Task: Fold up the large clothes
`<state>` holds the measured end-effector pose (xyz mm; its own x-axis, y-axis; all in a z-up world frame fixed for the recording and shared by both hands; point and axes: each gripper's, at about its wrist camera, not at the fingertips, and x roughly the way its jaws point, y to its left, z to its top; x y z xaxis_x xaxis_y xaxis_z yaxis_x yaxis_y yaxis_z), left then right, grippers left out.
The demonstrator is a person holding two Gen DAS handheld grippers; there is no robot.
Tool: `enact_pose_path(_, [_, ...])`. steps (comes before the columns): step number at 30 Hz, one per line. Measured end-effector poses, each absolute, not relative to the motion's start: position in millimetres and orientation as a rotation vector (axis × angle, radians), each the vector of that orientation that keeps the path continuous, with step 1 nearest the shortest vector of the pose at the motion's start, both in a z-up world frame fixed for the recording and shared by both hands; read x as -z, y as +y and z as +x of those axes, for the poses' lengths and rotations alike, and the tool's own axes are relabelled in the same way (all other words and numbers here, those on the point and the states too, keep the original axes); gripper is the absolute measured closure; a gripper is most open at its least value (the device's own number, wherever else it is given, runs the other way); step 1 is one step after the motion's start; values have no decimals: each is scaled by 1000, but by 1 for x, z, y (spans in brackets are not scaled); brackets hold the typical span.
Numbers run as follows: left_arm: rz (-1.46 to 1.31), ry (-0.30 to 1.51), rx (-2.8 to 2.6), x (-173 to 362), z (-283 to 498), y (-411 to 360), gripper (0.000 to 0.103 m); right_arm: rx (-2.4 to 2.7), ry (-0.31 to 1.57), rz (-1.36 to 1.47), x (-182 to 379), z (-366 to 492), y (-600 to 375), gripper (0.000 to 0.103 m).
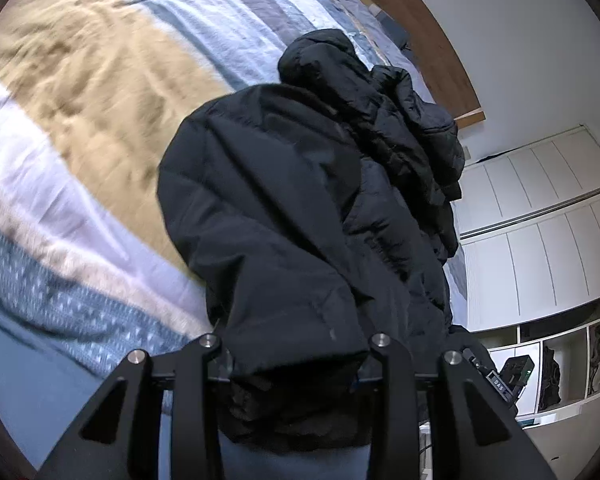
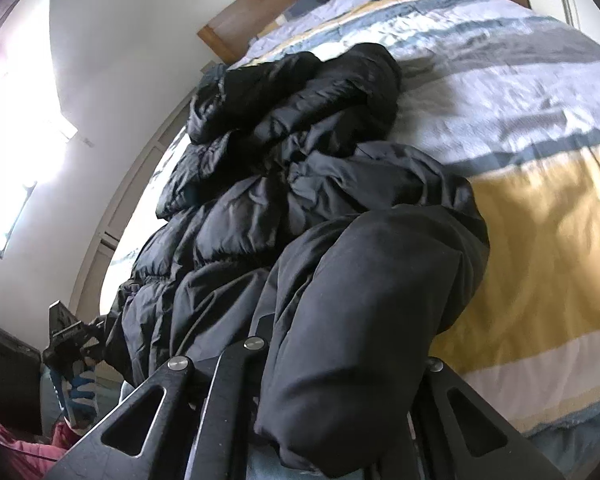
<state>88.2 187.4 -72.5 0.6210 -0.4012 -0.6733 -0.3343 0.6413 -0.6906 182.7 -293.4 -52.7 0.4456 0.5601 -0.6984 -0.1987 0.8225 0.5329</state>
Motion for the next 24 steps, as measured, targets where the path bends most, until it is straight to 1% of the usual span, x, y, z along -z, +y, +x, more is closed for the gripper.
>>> enact_pose_path(7, [-874,895,51,47,132,197,70,-516,918,453,30,207,-291,96])
enact_pose_path(12, [-846,829,51,19,187,212,70,-533,844,486,-2,252,-287,97])
enact_pose_path(19, [-793,717,33,-33,312,236,70,-532,766,579,-35,350,-282,97])
enact_pose_path(24, [-767,670,1,-55,403,252,70,-508,709,603,-60,437,-277,97])
